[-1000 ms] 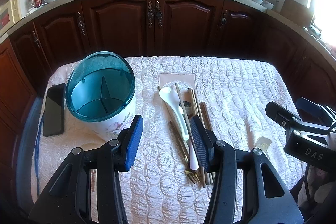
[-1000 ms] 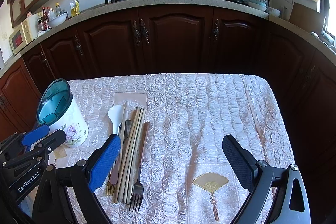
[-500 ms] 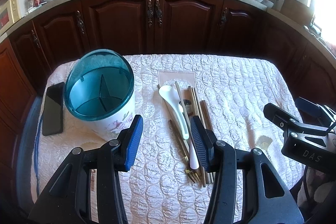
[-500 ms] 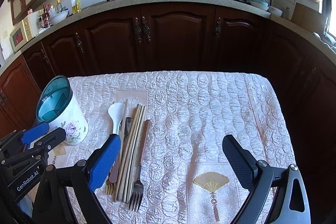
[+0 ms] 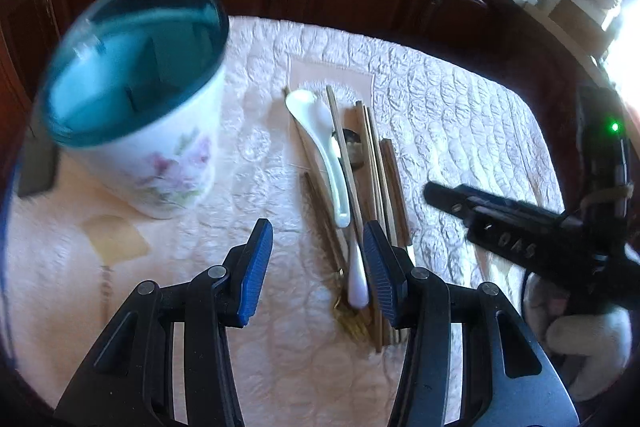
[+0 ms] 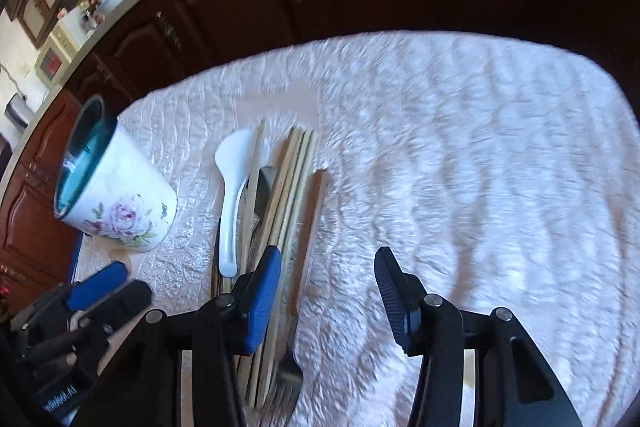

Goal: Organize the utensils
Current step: 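Grasp the white plastic spoon with the left tool while the right tool grasps the wooden-handled fork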

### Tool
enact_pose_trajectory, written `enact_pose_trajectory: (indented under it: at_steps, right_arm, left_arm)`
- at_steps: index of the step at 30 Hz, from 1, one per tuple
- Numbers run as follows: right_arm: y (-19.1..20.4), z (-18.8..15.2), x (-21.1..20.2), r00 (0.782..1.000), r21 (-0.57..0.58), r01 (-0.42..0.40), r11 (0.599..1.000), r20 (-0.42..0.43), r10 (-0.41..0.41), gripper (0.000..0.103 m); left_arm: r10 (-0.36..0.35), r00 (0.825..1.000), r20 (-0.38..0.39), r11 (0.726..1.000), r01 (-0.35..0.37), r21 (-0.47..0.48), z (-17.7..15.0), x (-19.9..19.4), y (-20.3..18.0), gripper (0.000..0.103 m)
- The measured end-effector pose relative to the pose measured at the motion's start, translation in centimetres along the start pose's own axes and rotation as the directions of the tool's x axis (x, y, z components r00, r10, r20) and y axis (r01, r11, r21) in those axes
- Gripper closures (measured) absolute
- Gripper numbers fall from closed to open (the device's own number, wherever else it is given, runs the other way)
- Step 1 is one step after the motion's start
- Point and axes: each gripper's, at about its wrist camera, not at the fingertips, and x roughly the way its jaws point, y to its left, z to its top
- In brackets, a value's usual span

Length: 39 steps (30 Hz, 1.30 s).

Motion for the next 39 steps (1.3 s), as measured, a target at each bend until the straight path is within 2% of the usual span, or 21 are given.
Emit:
enact_pose_trajectory:
  at_steps: [2, 4, 6, 9, 14, 16, 17, 19, 24, 32, 39]
  right_arm:
    - [0.3, 0.4, 1.5, 0.999, -0.012, -0.026, 1.0, -0.031, 0.026, 0.058]
    - [0.3, 0.8, 2.7, 0.999, -0.021, -0.022, 1.0, -0.046, 0.021, 0.064]
    - [-0.2, 1.1, 3.9, 0.998, 0.003, -0.027, 1.0, -0.061, 0.028, 0.066]
    - [-1.2, 1.6, 5.1, 0.994, 0.055, -0.08, 0.995, -0.075, 0.084, 0.07]
    - [-1.9, 2.5, 6.1, 0.987, 0.066, -0.131, 0.989, -0.079, 0.136, 0.082]
    - [-2.0, 3.0, 6.4, 0.985, 0.058, -0.144, 0.988, -0.084, 0.148, 0.091]
    - [-2.1, 3.1, 6.4, 0.984, 0.055, -0.154, 0.987, -0.087, 0.158, 0.092]
    - [-2.2, 3.0, 6.2, 0.985, 0.05, -0.15, 0.987, -0.084, 0.154, 0.092]
    - [-3.7, 1.5, 3.8, 0.983, 0.065, -0.162, 0.985, -0.074, 0.166, 0.093]
    - [-3.5, -2.4, -0.2, 0.98, 0.058, -0.189, 0.98, -0.055, 0.193, 0.094]
    - [-1.4, -3.4, -4.1, 0.977, 0.021, -0.212, 0.977, 0.01, 0.212, 0.094]
  left_arm:
    - [-0.005, 1.0, -0.007, 1.0, 0.005, -0.019, 0.4, 1.1, -0.1, 0.057]
    - [-0.011, 1.0, -0.019, 0.999, 0.01, -0.034, 0.9, 2.3, -0.1, 0.057]
    - [-0.008, 1.0, -0.02, 0.999, 0.007, -0.04, 1.2, 3.2, -0.5, 0.058]
    - [0.009, 1.0, -0.012, 0.999, -0.009, -0.037, 1.7, 4.5, -0.8, 0.06]
    - [0.02, 0.999, -0.038, 0.999, -0.021, -0.031, 2.2, 6.6, -1.2, 0.079]
    - [0.012, 0.999, -0.031, 0.999, -0.013, -0.032, 2.3, 6.7, -1.0, 0.081]
    - [0.006, 1.0, -0.03, 1.0, -0.007, -0.029, 2.3, 6.7, -1.0, 0.089]
    - [-0.01, 0.999, -0.04, 1.0, 0.009, -0.017, 2.2, 6.4, -0.9, 0.092]
    - [-0.075, 0.994, -0.073, 0.997, 0.074, -0.019, 1.1, 4.1, 0.4, 0.092]
    - [-0.12, 0.987, -0.107, 0.991, 0.125, 0.042, -1.5, -1.8, 2.9, 0.093]
    - [-0.143, 0.988, -0.064, 0.987, 0.147, 0.063, -1.5, -7.0, 4.7, 0.096]
